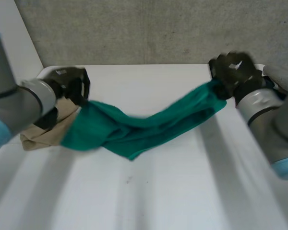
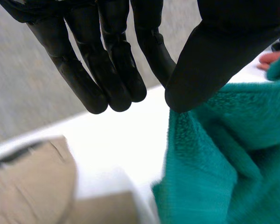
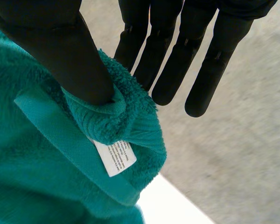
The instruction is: Fold the laundry.
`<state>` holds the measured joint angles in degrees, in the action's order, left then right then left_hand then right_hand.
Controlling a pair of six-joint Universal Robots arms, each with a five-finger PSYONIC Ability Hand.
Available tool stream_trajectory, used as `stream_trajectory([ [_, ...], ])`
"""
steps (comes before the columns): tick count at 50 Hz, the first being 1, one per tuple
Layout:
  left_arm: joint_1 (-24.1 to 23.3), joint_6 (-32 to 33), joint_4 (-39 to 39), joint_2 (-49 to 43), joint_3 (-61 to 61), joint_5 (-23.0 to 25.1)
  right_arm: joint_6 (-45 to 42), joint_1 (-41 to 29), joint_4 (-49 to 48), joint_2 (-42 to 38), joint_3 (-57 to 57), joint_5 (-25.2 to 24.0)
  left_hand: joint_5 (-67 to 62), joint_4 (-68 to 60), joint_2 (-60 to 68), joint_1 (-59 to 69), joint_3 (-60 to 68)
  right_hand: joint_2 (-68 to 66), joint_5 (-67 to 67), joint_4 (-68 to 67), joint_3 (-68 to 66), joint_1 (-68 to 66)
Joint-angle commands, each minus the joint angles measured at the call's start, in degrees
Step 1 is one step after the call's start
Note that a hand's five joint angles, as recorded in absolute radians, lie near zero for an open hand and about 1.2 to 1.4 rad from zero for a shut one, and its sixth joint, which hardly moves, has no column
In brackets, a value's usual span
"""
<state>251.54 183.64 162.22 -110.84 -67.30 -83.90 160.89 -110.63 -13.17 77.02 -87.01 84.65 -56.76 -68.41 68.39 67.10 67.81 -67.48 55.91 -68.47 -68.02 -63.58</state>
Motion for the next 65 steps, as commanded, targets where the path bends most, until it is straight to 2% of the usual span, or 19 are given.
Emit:
stream_trajectory([
  [1, 0.2, 6.9, -0.3, 4.6, -0.4, -0.5, -0.3, 3.1, 11.2, 8.0, 4.7, -2.1, -13.2, -11.6, 11.6, 12.9, 12.2, -12.5, 14.1, -11.5, -12.0, -16.4],
  [6, -1.5, 12.8, -0.1, 2.9, -2.6, -0.5, -1.5, 3.2, 17.1, 6.7, 6.7, -4.6, -13.2, -11.6, 11.6, 12.9, 12.2, -12.5, 14.1, -11.5, -12.0, -16.4],
  [10, -1.9, 15.9, 0.5, -3.7, -2.3, -0.7, -3.7, 3.7, 20.3, 0.3, 8.6, -4.6, -13.2, -11.6, 11.6, 12.9, 12.2, -12.5, 14.1, -11.5, -12.0, -16.4],
  [18, -1.6, 16.3, 1.7, -17.6, 3.9, -2.1, -5.1, 2.5, 20.9, -11.8, 12.2, -3.1, -13.2, -11.6, 11.6, 12.9, 12.2, -12.5, 14.1, -11.5, -12.0, -16.4],
  [21, -1.3, 15.3, 0.1, -20.3, 6.3, -2.2, -4.7, 1.9, 21.2, -14.4, 13.0, -1.9, -11.8, -10.1, 10.1, 11.4, 10.7, -12.5, 14.1, -11.5, -12.0, -16.4],
  [24, -1.0, 14.4, -2.1, -19.4, 6.7, -2.7, -3.8, 0.8, 20.9, -16.5, 12.7, -0.3, -1.5, 0.1, -0.1, 1.2, 0.5, -12.5, 14.1, -11.5, -12.0, -16.4],
  [25, -0.4, 13.5, -3.0, -18.3, 6.3, -2.9, -3.2, 0.1, 20.8, -16.6, 12.1, 0.2, 11.0, 12.7, -12.6, -11.3, -12.1, -12.5, 14.1, -11.5, -12.0, -16.4],
  [29, 0.6, 10.8, -1.9, -13.9, 2.9, -3.4, -3.0, -1.4, 19.2, -15.9, 10.8, 0.5, 34.1, 35.7, -35.7, -34.4, -35.2, -12.5, 14.1, -11.5, -12.0, -16.4],
  [33, 1.4, 8.2, 0.7, -10.2, -0.7, -3.2, -3.0, -1.8, 17.6, -13.7, 9.7, 0.3, 48.1, 49.7, -49.7, -48.4, -49.2, -12.5, 14.1, -11.5, -12.0, -16.4],
  [39, 1.1, 6.8, 1.3, -9.6, -1.5, -2.7, -3.1, -1.8, 17.3, -10.2, 8.8, 0.2, 50.2, 51.8, -51.8, -50.5, -51.2, -12.5, 14.1, -11.5, -12.0, -16.4],
  [43, 0.8, 6.5, 0.8, -13.5, 0.8, -2.7, -3.0, -1.3, 17.9, -7.2, 8.4, 0.1, 50.5, 52.1, -52.1, -50.8, -51.5, -12.5, 14.1, -11.5, -12.0, -16.4],
  [50, 0.5, 6.2, -5.8, -20.8, 6.6, -1.5, -2.7, 0.8, 18.4, -0.5, 7.9, -2.2, 48.7, 50.3, -50.3, -49.0, -49.7, -12.5, 14.1, -11.5, -12.0, -16.4],
  [53, 0.4, 6.0, -10.2, -22.6, 8.4, -0.4, -2.0, 1.9, 18.2, 2.1, 7.8, -3.5, 41.3, 42.9, -42.9, -41.6, -42.3, -12.5, 14.1, -11.5, -12.0, -16.4],
  [57, 0.1, 6.2, -11.0, -22.8, 8.8, 0.5, -0.6, 2.9, 18.0, 3.7, 7.6, -4.6, 20.3, 21.9, -21.9, -20.6, -21.3, -12.5, 14.1, -11.5, -12.0, -16.4],
  [58, 0.0, 6.3, -10.4, -22.7, 8.9, 0.4, -0.3, 3.1, 17.7, 3.7, 7.6, -4.9, 6.7, 8.4, -8.4, -7.1, -7.8, -12.5, 14.1, -11.5, -12.0, -16.4],
  [61, -0.1, 6.6, -9.1, -22.5, 9.4, -0.2, -0.3, 3.1, 17.5, 2.6, 7.6, -4.8, -13.2, -11.5, 11.6, 12.8, 12.1, -12.5, 14.1, -11.5, -12.0, -16.4],
  [65, -0.3, 7.7, -7.1, -22.1, 12.4, -2.2, -2.9, 3.5, 17.7, -1.5, 9.1, -4.8, -13.2, -11.6, 11.6, 12.9, 12.2, -12.5, 14.1, -11.5, -12.0, -16.4],
])
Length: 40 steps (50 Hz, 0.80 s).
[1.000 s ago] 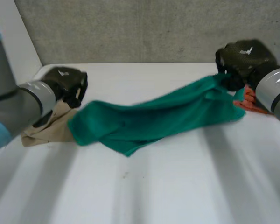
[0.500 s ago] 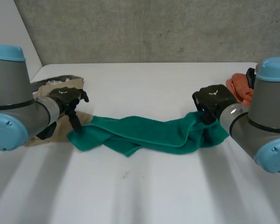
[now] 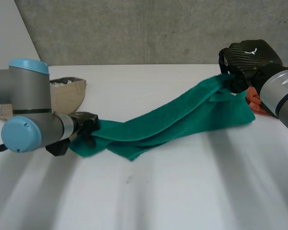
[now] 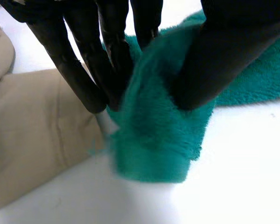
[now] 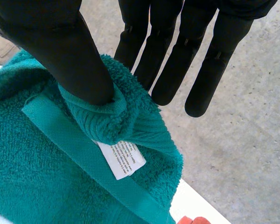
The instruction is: Fold the laundry.
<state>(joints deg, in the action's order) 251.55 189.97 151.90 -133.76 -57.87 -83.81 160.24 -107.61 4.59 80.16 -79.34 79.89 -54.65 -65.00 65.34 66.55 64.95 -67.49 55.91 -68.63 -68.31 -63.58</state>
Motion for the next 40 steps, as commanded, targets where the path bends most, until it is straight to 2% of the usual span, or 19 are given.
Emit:
stream_trajectory([
  [1, -0.6, 2.3, 3.9, 0.8, 5.2, -3.2, -4.3, 0.7, 0.1, -6.8, 2.7, 0.2, -15.3, -15.0, 14.7, 13.4, 15.1, -12.5, 14.1, -11.4, -11.7, -16.4],
  [8, -1.5, 10.0, 6.5, -1.8, 19.0, -6.2, -12.4, 0.6, 0.1, -16.6, 13.6, 3.3, -15.3, -15.0, 14.7, 13.4, 15.1, -12.5, 14.1, -11.4, -11.7, -16.4],
  [12, -1.6, 16.1, 8.9, -5.4, 32.1, -7.1, -15.2, 0.1, -1.1, -23.7, 26.9, 6.7, -15.3, -15.0, 14.7, 13.4, 15.1, -12.5, 14.1, -11.4, -11.7, -16.4],
  [15, -1.1, 18.9, 13.4, -6.3, 42.4, -7.2, -15.0, -0.1, -7.3, -29.0, 40.1, 8.5, -15.3, -15.0, 14.7, 13.4, 15.1, -12.5, 14.1, -11.4, -11.7, -16.4],
  [17, -0.3, 17.7, 20.3, -5.2, 47.7, -7.2, -13.2, -0.1, -15.1, -31.5, 46.9, 9.6, -15.3, -15.0, 14.7, 13.4, 15.1, -12.5, 14.1, -11.4, -11.7, -16.4],
  [19, 0.1, 16.2, 26.2, -3.5, 48.6, -7.2, -11.5, 0.0, -21.4, -31.8, 48.7, 9.9, -15.3, -15.0, 14.7, 13.4, 15.1, -12.5, 14.1, -11.4, -11.7, -16.4],
  [20, 0.3, 13.8, 32.3, -1.7, 47.9, -7.7, -10.7, 0.0, -24.9, -31.9, 48.9, 10.0, -15.3, -15.0, 14.7, 13.4, 15.1, -12.5, 14.1, -11.4, -11.7, -16.4],
  [22, 0.5, 11.3, 37.7, 0.0, 46.4, -8.3, -8.5, 0.0, -35.9, -31.5, 47.7, 9.9, -15.3, -15.0, 14.7, 13.4, 15.1, -12.5, 14.1, -11.4, -11.7, -16.4],
  [24, 0.5, 8.6, 41.6, 2.4, 42.8, -9.1, -6.8, -0.1, -45.0, -30.3, 44.5, 9.9, -15.3, -15.0, 14.7, 13.4, 15.1, -12.5, 14.1, -11.4, -11.7, -16.4],
  [26, 0.5, 7.8, 41.9, 3.4, 40.0, -9.1, -6.5, -0.1, -48.3, -29.4, 41.4, 9.8, -15.3, -15.0, 14.7, 13.4, 15.1, -12.5, 14.1, -11.4, -11.7, -16.4],
  [33, 2.0, 7.2, 42.7, 5.3, 25.8, -8.2, -5.4, 0.7, -49.0, -26.0, 29.8, 6.1, -15.3, -15.0, 14.7, 13.4, 15.1, -12.5, 14.1, -11.4, -11.7, -16.4],
  [40, 2.7, 7.2, 42.9, 5.2, 10.2, -7.4, -5.2, 1.1, -40.1, -25.8, 17.8, 0.2, -15.3, -15.0, 14.7, 13.4, 15.1, -12.5, 14.1, -11.4, -11.7, -16.4],
])
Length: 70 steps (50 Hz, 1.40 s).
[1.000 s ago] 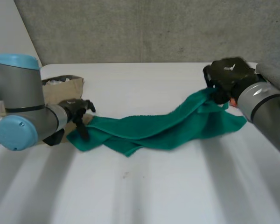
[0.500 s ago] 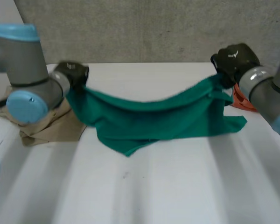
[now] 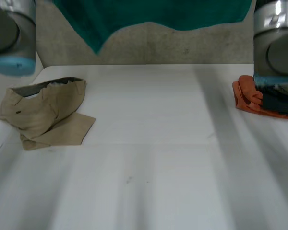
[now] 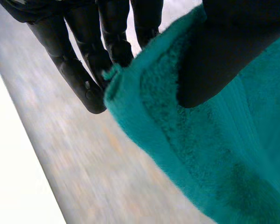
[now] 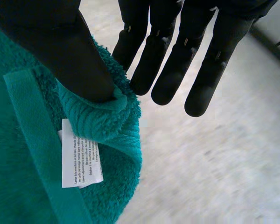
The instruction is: Fold the laundry.
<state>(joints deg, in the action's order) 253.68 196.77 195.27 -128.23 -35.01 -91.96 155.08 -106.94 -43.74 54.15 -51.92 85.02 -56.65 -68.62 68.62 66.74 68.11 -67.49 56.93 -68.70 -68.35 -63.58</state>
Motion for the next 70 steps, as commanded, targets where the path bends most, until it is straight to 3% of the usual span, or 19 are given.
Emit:
stream_trajectory([
  [1, 0.6, 0.4, -0.5, -0.6, -16.0, 1.3, 0.0, 0.6, 10.7, 0.0, -12.3, -6.3, -13.4, -11.4, 11.4, 13.3, 11.9, -12.5, 13.1, -11.3, -11.6, -16.4],
  [10, 1.8, 1.8, -1.0, -3.4, -28.4, 5.9, -1.9, 1.2, 21.0, -5.0, -21.3, -9.1, -13.4, -11.4, 11.4, 13.3, 11.9, -12.5, 13.1, -11.3, -11.6, -16.4],
  [16, 2.8, 2.3, -3.0, -1.3, -32.3, 6.9, -2.1, 2.3, 27.7, -6.3, -20.9, -8.5, -13.4, -11.4, 11.4, 13.3, 11.9, 25.6, -25.1, 26.9, 26.5, 21.7],
  [22, 3.3, 2.0, -4.4, 2.8, -34.4, 7.5, 5.3, 3.0, 32.8, -3.4, -21.0, -5.1, -13.4, -11.4, 11.4, 13.3, 11.9, 39.8, -39.2, 41.0, 40.7, 35.9],
  [28, 3.2, 2.0, -5.2, 5.6, -35.5, 8.0, 14.9, 3.5, 36.4, -0.9, -22.9, -2.1, -13.4, -11.4, 11.4, 13.3, 11.9, 40.7, -40.1, 41.9, 41.5, 36.8],
  [41, 2.3, 1.3, -6.8, 9.8, -32.7, 7.8, 31.9, 3.1, 41.5, 0.9, -27.4, -1.4, -13.4, -11.4, 11.4, 13.3, 11.9, 43.8, -43.3, 45.1, 44.7, 39.9],
  [47, 0.8, -0.1, -9.4, 12.4, -29.1, 7.8, 32.5, -0.2, 41.1, -0.9, -26.4, 0.7, -13.4, -11.4, 11.4, 13.3, 11.9, 52.1, -51.5, 53.3, 53.0, 48.2],
  [50, -0.3, -1.4, -11.3, 13.6, -26.5, 7.7, 31.6, -2.4, 39.1, -2.9, -24.7, 4.2, -13.4, -11.4, 11.4, 13.3, 11.9, 56.8, -56.3, 58.0, 57.7, 52.9],
  [66, -7.1, -5.0, -24.5, 14.3, -7.1, 5.2, 31.0, -11.8, 33.0, -12.0, -16.9, 13.4, -13.4, -11.4, 11.4, 13.3, 11.9, 57.5, -56.9, 58.7, 58.4, 53.6],
  [70, -7.8, -5.8, -26.6, 15.3, -4.2, 4.5, 29.4, -12.1, 28.8, -15.1, -13.6, 18.1, -13.4, -11.4, 11.4, 13.3, 11.9, 53.8, -53.3, 55.0, 54.7, 49.9],
])
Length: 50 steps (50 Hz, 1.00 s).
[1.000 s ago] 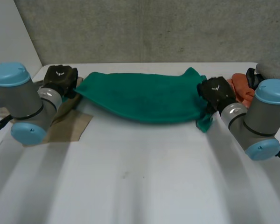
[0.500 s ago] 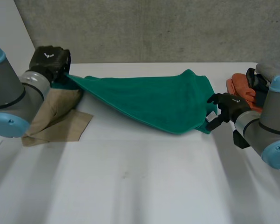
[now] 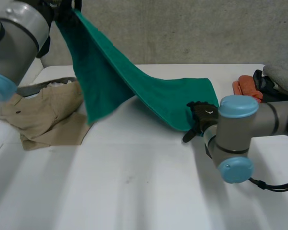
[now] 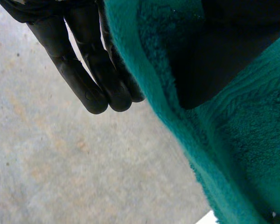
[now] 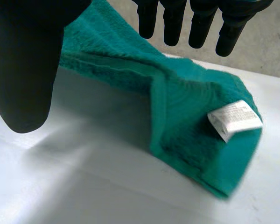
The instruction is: Fold the laundry.
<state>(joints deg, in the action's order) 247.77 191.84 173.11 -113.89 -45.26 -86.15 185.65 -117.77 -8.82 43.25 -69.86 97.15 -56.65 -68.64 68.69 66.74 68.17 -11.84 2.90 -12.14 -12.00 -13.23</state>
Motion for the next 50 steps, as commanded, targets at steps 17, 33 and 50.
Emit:
stream_trajectory([
  [17, 8.8, -2.0, -7.1, 5.6, 0.6, 0.5, -21.1, 16.4, 0.0, 7.8, -1.1, -3.4, -13.4, -11.4, 11.3, 13.3, 11.8, -68.2, 67.1, -67.9, -68.0, -66.8],
  [33, 16.3, 11.1, -18.9, 8.3, -13.3, 7.4, -38.7, 27.2, 24.8, 38.2, 5.5, -14.3, -13.4, -11.4, 11.3, 13.3, 11.8, -68.2, 67.1, -67.9, -68.0, -66.8],
  [50, 11.4, 27.2, -26.9, -5.7, -8.7, 6.0, -45.5, 26.7, 43.2, 23.3, 16.2, -16.6, -13.4, -11.4, 11.3, 13.3, 11.8, -68.2, 67.1, -67.9, -68.0, -66.8],
])
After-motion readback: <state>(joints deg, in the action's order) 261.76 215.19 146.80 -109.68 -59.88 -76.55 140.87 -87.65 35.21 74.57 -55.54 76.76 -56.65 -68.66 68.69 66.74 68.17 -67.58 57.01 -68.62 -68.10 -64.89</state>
